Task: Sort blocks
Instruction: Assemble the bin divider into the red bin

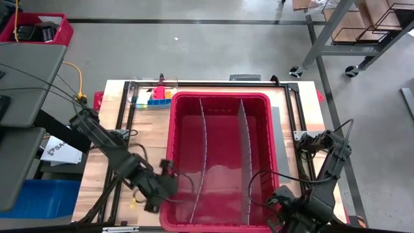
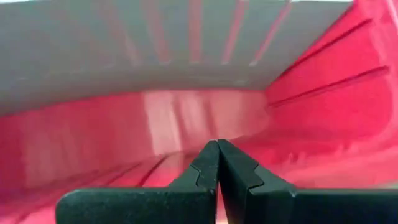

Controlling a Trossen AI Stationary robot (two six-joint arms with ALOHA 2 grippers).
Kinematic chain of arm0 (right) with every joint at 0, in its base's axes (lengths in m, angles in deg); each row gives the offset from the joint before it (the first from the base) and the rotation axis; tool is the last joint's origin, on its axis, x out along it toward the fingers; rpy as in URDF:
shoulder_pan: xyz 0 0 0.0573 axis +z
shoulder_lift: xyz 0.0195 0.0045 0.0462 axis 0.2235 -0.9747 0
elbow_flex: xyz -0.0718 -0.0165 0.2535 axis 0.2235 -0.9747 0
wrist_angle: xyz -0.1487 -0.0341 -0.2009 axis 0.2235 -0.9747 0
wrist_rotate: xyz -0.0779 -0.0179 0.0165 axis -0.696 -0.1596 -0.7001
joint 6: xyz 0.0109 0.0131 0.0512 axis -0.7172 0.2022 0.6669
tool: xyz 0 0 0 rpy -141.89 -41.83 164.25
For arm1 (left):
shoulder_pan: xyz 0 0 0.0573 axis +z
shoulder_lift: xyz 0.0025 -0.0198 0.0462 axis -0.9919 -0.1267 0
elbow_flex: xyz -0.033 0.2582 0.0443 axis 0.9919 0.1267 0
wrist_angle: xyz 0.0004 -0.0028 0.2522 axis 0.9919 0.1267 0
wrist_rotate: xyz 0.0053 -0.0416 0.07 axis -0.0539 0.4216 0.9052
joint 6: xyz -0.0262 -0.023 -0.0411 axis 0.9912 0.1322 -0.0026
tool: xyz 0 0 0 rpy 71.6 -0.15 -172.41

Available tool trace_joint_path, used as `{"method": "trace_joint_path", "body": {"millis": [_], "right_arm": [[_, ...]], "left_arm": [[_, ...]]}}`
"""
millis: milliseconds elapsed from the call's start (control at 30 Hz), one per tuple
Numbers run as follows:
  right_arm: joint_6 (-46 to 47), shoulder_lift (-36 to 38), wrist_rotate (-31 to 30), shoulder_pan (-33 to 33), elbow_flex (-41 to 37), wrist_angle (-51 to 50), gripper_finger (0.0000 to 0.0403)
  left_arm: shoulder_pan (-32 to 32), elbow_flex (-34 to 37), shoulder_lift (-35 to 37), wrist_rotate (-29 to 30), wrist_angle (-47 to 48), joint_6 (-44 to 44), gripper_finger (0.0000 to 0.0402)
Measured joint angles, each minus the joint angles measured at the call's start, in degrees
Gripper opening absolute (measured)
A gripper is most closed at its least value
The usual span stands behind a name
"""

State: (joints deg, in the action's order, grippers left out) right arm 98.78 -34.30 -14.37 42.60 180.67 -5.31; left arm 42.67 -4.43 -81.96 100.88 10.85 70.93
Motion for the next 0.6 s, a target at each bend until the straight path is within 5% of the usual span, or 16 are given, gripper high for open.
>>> {"method": "trace_joint_path", "body": {"millis": [400, 600], "right_arm": [[-7.8, 4.4, -0.5, 0.5, 0.0, 2.6, 0.0000], [-15.4, 6.9, -0.4, 0.4, 0.0, 9.3, 0.0000]], "left_arm": [[1.6, 0.0, 14.2, 14.9, 4.2, 4.1, 0.0000], [-0.5, 0.8, 17.6, 11.4, 5.1, 8.8, 0.0000]]}}
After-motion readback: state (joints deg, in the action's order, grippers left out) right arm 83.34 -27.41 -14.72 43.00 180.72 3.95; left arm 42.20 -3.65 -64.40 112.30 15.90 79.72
